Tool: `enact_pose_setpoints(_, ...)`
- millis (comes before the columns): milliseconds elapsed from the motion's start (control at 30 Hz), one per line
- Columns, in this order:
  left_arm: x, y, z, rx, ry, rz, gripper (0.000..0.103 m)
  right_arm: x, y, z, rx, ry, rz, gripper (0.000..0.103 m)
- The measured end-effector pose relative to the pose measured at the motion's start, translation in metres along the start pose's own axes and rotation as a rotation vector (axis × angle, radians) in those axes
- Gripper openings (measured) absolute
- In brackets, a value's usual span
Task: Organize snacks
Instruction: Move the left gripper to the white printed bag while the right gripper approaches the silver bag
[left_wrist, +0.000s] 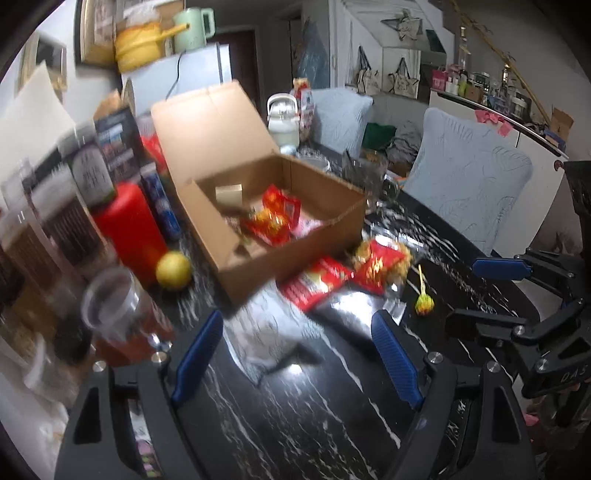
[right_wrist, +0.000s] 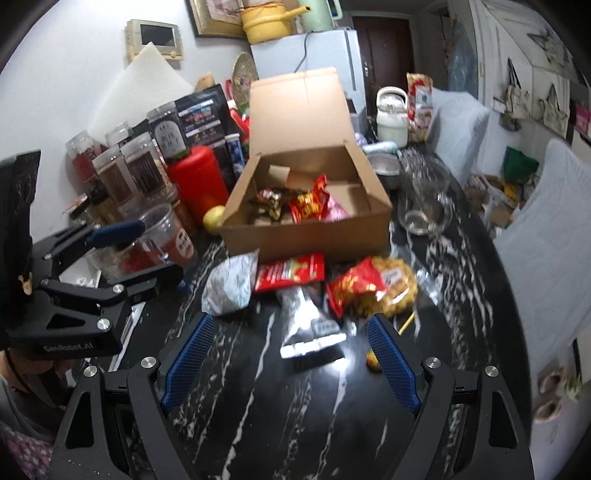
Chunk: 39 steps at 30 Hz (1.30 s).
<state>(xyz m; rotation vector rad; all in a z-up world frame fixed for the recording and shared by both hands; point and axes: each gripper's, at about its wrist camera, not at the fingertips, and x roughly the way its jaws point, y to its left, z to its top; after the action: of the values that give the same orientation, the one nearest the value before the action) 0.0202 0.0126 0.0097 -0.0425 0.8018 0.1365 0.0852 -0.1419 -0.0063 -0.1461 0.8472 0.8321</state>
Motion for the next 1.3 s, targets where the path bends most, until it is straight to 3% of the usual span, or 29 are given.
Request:
enact_pose_setpoints(367, 0.037, -0.001, -0.031, 0.001, 0.067, -0.022, 0.083, 0.024, -0.007, -0.027, 0.039, 0.041, 0.014, 0.086)
enact_pose_setpoints(567, 0.054, 0.007, -0.033, 0.013, 0.064, -0.003, 0.083, 0.044, -0.01, -0.032, 0.055, 0.072, 0.037, 0.086)
enact_pose_setpoints(933, 0.09, 0.024, -0.024, 0.07, 0.1, 0.024, 0.083, 0.078, -0.019, -0.02, 0.067, 0.115, 0.063, 0.086)
enact_pose_setpoints(1300, 0.124, 0.027, -0.019, 0.193, 0.164, -0.058, 0.083, 0.105, -0.025, -0.006, 0.039, 0.17, 0.082, 0.086)
